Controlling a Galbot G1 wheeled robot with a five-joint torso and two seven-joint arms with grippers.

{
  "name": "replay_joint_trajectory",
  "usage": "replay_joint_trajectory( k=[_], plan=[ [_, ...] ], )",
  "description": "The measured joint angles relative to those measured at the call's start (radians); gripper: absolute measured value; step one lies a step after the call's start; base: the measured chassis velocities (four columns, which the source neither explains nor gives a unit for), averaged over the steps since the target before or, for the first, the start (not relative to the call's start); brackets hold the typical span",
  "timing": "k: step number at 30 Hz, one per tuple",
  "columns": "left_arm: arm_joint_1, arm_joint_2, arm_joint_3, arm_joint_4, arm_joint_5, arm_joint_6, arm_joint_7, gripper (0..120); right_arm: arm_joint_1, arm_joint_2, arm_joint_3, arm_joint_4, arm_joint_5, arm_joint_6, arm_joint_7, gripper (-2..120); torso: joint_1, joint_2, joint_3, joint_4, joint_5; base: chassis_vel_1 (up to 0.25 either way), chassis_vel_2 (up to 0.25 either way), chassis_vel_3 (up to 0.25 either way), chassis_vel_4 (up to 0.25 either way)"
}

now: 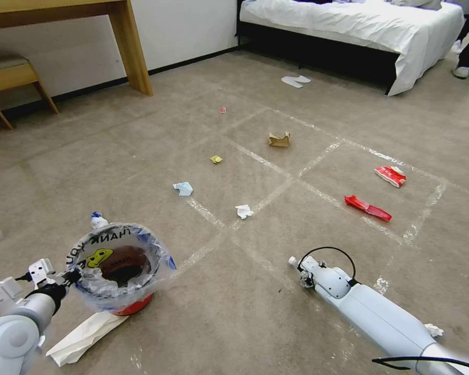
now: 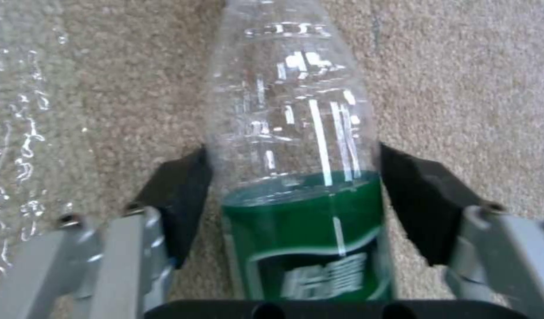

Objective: Pick up the trash bin and place the garbage on the floor into it.

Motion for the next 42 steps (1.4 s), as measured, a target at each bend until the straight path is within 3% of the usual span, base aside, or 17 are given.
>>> replay_joint_trajectory(
  k=[15,19,25,30,34,36,40,42],
  plan=[
    [0.001,0.001,0.002,0.004,0.004,-0.003,0.001,5,-0.019,-0.011,0.015,0.012,0.011,0.02,0.025,30,0.0,0.0,0.0,0.0001,0.0003,0.0,0.0,0.0,0.0],
    [0.0,0.002,0.002,0.001,0.004,-0.003,0.001,5,-0.051,-0.042,0.058,0.088,0.062,0.02,0.043,23,0.0,0.0,0.0,-0.0004,0.0004,0.0,0.0,0.0,0.0],
    [-0.003,0.006,0.005,-0.007,0.003,-0.001,-0.001,5,-0.164,-0.112,0.179,0.272,0.15,0.019,0.088,23,0.0,0.0,0.0,-0.0002,0.0004,0.0,0.0,0.0,0.0],
    [-0.016,0.014,0.006,-0.015,-0.022,0.009,-0.009,5,-0.262,-0.194,0.36,0.512,0.251,0.035,0.127,23,0.0,0.0,0.0,-0.0002,0.0,0.0,0.0,0.0,0.0],
    [-0.019,0.026,0.004,-0.022,-0.045,0.017,-0.018,5,-0.283,-0.23,0.424,0.633,0.323,0.055,0.14,23,0.0,0.0,0.0,-0.0002,0.0,0.0,0.0,0.0,0.0],
    [-0.019,0.04,0.003,-0.03,-0.067,0.025,-0.027,5,-0.288,-0.257,0.469,0.742,0.417,0.081,0.164,23,0.0,0.0,0.0,-0.0001,0.0,0.0,0.0,0.0,0.0],
    [-0.018,0.049,0.004,-0.04,-0.085,0.033,-0.036,5,-0.274,-0.266,0.484,0.826,0.499,0.11,0.184,23,0.0,0.0,0.0,-0.0002,0.0,0.0,0.0,0.0,0.0],
    [-0.015,0.057,0.008,-0.056,-0.103,0.041,-0.044,5,-0.236,-0.265,0.476,0.929,0.599,0.169,0.201,23,0.0,0.0,0.0,0.0,0.0002,0.0,0.0,0.0,0.0]
  ],
)
